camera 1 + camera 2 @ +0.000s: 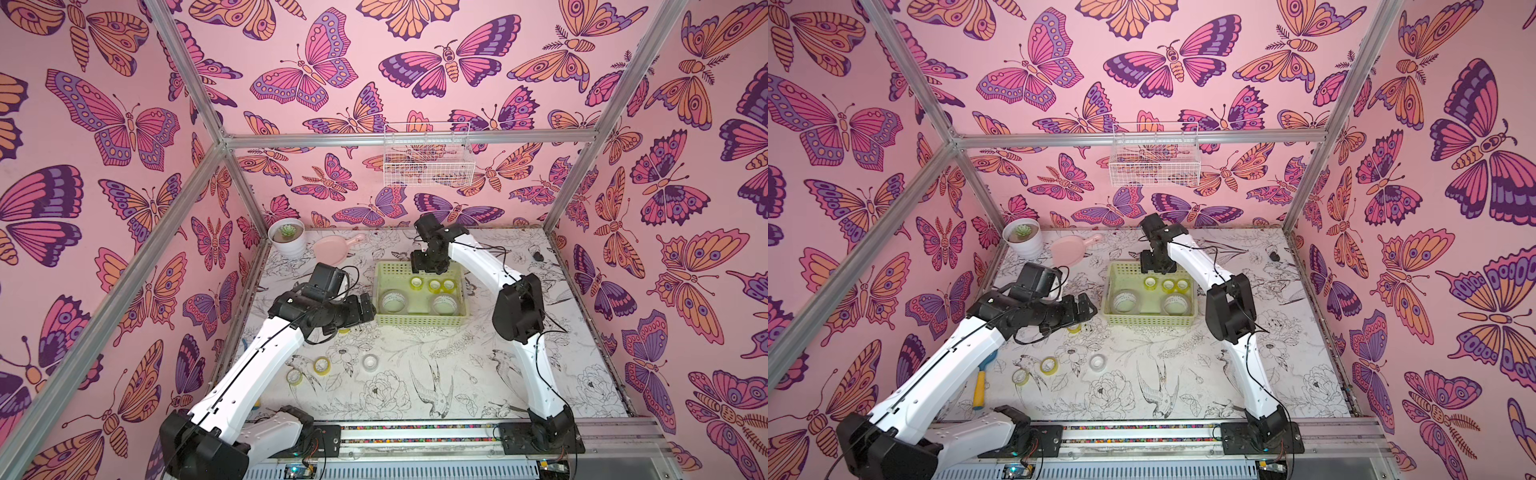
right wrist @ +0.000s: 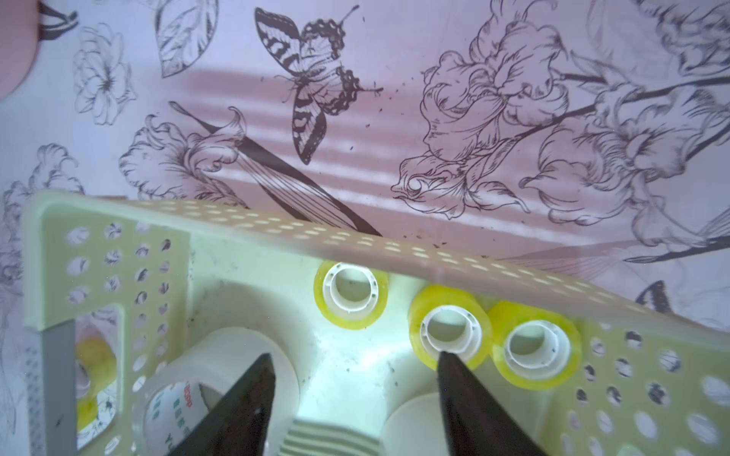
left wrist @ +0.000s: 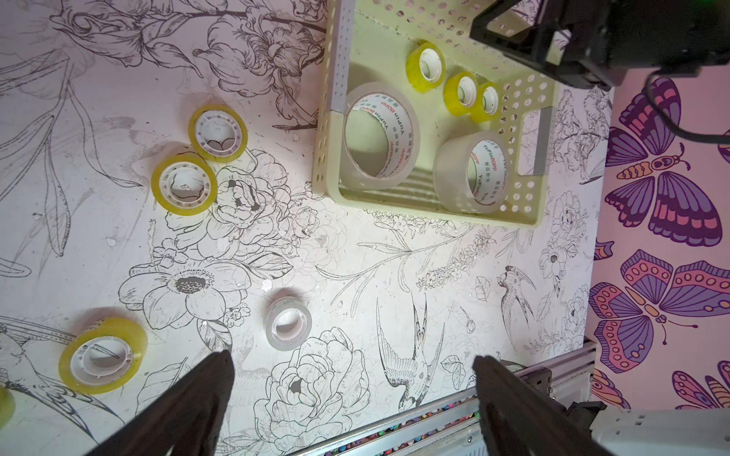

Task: Put the transparent tape into the storage box
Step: Place the tape in the storage box, then pick up the tape at the center of the board.

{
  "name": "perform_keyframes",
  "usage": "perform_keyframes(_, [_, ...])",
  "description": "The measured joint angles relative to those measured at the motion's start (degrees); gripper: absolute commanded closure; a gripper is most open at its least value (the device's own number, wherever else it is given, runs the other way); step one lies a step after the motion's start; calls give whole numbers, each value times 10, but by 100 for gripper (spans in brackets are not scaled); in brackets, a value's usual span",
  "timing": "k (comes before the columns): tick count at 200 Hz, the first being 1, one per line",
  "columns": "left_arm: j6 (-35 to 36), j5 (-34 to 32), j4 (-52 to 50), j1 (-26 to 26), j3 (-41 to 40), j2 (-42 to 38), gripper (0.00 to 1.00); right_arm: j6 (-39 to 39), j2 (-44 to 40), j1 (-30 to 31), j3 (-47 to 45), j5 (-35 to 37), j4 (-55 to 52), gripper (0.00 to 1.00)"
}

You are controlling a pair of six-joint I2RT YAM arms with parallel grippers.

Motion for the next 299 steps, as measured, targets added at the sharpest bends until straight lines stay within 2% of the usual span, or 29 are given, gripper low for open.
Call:
perform_keyframes(30, [0,0,0,0,-11,-11,0,11,-58,1,-60,0,12,5])
perform_keyframes(34, [0,0,0,0,-12,-13,0,13,-65,1,-68,0,14,0])
perform_keyframes(91, [0,0,0,0,-32,-30,0,31,-139,23,-176,7,30,1])
perform_keyframes(184, [0,-2,-1,5,-74,-37,1,71,-289,121,-344,33,57,1])
perform_keyframes(226, [0,1,-2,5,-96,-19,12,74,-390,163,-454,22,103,1])
perform_keyframes(248, [-6,2,-3,5,-105,1,23,74,-435,182,-497,13,125,1])
perform_keyframes(299, [-35,-4,7,-2,-140,42,39,43,-504,203,-535,-19,142,1])
